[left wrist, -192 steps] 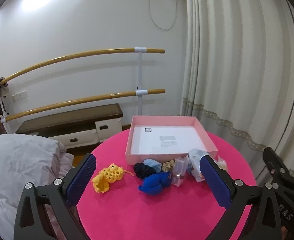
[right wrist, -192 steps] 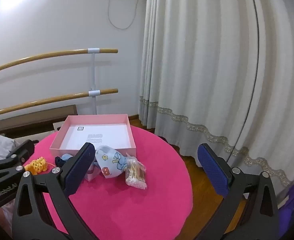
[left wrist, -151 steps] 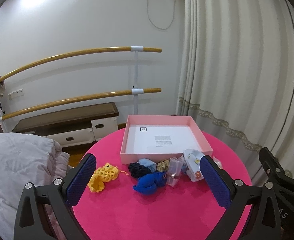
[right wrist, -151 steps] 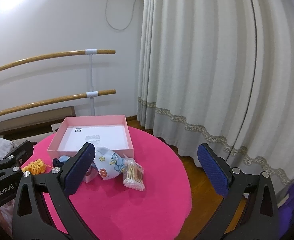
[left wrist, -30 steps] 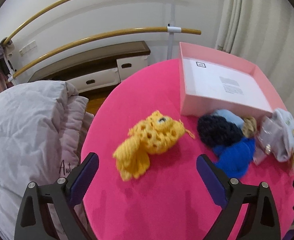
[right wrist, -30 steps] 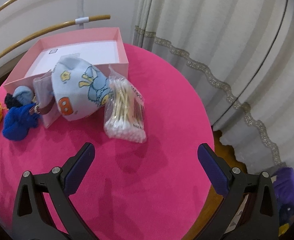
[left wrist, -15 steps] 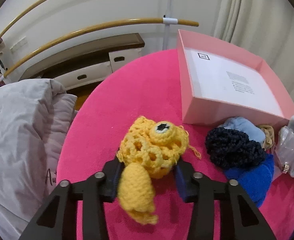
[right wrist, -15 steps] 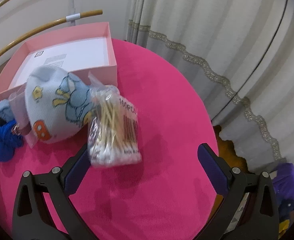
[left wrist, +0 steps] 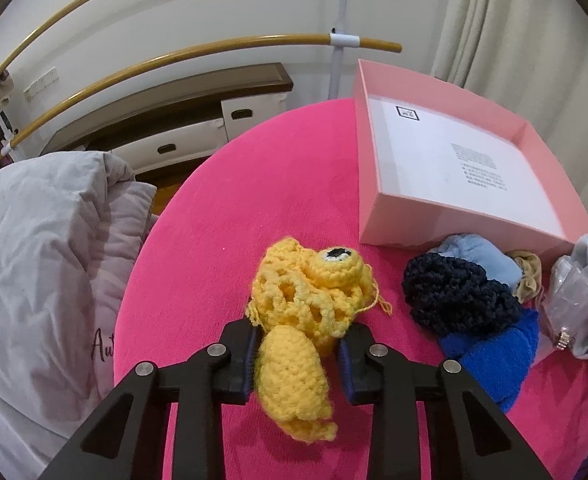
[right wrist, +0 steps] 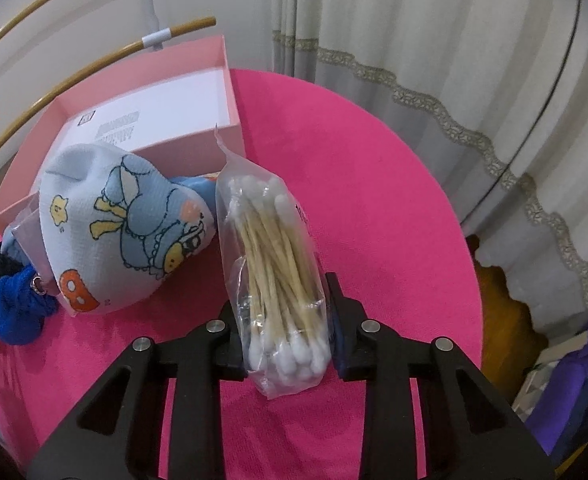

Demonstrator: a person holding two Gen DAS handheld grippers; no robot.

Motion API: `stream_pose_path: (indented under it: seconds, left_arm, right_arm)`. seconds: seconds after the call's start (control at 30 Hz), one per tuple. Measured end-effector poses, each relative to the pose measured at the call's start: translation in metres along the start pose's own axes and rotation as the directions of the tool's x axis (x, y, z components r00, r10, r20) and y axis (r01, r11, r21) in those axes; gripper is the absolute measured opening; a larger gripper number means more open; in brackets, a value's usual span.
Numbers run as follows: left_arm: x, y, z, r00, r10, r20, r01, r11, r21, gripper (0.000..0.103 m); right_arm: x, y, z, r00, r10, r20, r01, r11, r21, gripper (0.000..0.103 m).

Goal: Organize soft objects
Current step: 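Lift the yellow toy and swab bag and carry both toward the pink box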

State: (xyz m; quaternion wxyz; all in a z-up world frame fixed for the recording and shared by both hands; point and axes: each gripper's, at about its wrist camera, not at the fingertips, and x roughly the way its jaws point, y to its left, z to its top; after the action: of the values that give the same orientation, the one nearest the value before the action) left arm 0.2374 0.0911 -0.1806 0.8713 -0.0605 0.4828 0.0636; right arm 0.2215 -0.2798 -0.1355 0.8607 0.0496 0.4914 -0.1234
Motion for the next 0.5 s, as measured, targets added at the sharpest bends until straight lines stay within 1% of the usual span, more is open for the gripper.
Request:
stream_pose_path:
  seconds: [0.13, 0.23, 0.4, 0.5]
  left_arm:
    - [-0.018, -0.001, -0.005, 1.000, 0.007, 0.028, -0.007, 1.000, 0.000, 0.028]
    - [-0.036, -0.002, -0.010, 0.999, -0.012, 0.053, 0.012, 1.000, 0.001, 0.028]
    - [-0.067, -0.008, -0.019, 0.995, -0.014, 0.099, 0.013, 1.000, 0.010, 0.029]
    - [-0.090, -0.015, -0.029, 0.992, -0.030, 0.121, 0.028, 0.999, 0.024, 0.028]
  right_arm:
    - [-0.006, -0.002, 0.000, 1.000, 0.006, 0.008, -0.007, 1.000, 0.012, 0.027]
    - [-0.012, -0.003, -0.001, 1.000, 0.007, 0.022, -0.008, 1.000, 0.015, 0.027]
    - [-0.032, -0.003, -0.002, 0.997, 0.038, 0.067, -0.039, 0.999, 0.013, 0.027]
    - [-0.048, 0.000, -0.004, 0.993, 0.060, 0.104, -0.060, 0.998, -0.002, 0.027]
